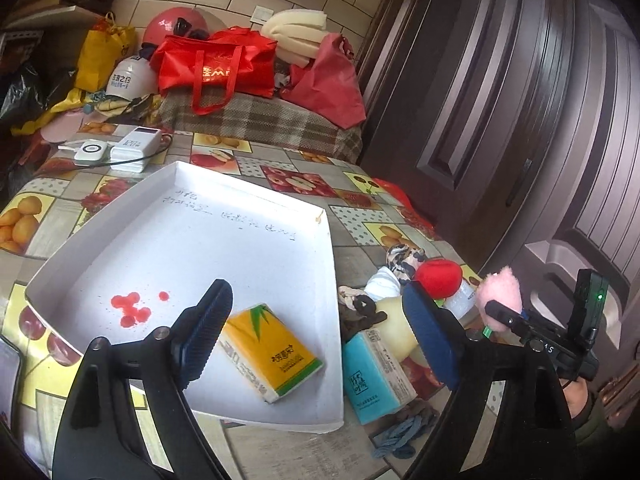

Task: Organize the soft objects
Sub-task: 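Lower the yellow tissue pack into the white tray and open the left gripper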

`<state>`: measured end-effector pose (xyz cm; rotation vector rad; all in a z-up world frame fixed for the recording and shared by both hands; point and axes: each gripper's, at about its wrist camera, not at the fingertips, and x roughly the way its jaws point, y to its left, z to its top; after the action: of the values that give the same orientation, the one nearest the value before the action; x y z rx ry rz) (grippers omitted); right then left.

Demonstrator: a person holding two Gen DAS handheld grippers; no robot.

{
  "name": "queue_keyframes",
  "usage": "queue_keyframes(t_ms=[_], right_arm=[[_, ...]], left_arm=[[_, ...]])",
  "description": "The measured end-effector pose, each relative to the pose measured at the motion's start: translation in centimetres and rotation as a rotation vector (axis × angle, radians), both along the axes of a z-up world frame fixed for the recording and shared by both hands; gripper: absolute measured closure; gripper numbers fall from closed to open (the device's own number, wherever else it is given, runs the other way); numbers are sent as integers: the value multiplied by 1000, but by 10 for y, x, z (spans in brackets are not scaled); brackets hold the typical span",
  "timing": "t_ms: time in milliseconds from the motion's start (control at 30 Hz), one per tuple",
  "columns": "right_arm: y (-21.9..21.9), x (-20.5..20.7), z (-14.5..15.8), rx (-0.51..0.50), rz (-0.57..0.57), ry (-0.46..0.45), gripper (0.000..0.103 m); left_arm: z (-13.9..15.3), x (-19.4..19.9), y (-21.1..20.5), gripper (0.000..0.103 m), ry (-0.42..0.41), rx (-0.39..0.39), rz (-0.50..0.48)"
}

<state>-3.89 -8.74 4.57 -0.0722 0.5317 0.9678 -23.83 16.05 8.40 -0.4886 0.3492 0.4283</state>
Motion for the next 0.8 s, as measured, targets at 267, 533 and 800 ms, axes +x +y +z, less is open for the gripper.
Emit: queue_keyframes(t_ms=[267,533,800], right_arm=[[1,-5,4,26,21,-5,59],[30,-27,22,65,102,-59,59],[63,-56,43,82,208,-139,59]], left_arm=[[2,-27,21,16,-14,2,115],[-9,-9,30,15,77,123,222],[-28,18,35,15,236,100,95]])
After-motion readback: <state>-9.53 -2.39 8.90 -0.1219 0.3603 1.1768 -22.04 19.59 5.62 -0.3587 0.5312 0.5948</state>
